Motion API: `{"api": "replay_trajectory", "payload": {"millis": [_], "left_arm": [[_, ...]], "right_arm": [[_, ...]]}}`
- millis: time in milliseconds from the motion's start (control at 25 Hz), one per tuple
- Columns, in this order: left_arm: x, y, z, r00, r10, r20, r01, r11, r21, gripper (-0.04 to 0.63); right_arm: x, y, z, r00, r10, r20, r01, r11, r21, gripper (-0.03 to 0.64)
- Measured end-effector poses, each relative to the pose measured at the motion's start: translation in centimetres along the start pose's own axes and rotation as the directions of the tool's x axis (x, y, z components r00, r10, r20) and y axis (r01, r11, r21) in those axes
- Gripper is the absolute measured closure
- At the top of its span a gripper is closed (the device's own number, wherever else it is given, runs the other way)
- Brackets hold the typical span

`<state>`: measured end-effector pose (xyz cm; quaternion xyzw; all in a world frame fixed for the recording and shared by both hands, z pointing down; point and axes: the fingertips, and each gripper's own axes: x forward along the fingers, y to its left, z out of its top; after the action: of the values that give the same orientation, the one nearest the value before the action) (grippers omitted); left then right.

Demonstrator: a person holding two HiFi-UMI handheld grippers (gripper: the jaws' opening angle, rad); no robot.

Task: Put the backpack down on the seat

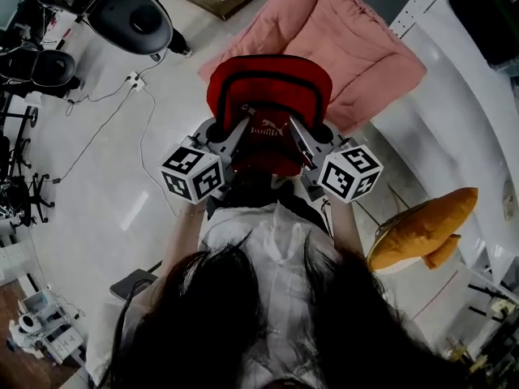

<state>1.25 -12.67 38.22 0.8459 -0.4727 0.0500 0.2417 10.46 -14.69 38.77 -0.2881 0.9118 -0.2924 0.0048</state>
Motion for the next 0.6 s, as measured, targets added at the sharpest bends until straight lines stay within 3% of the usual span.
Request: {"api": "replay_trajectory", "payload": {"millis": [320,600], "left_arm": [[2.2,1.8,-1.2,0.996,-0.066,-0.059,0.067,0.998,0.01,0.555],[7.1,5.2,-4.5,0.979,-0.13,-0.156,0.123,0.991,-0.054,0.555]], "right_arm": [[1.5,-2.4,-1.1,0.997,-0.077,-0.014,0.077,0.997,0.019,0.566],[3.9,-8.3,-4.0,0.978,-0.18,-0.107,0.187,0.98,0.064,0.566]]}}
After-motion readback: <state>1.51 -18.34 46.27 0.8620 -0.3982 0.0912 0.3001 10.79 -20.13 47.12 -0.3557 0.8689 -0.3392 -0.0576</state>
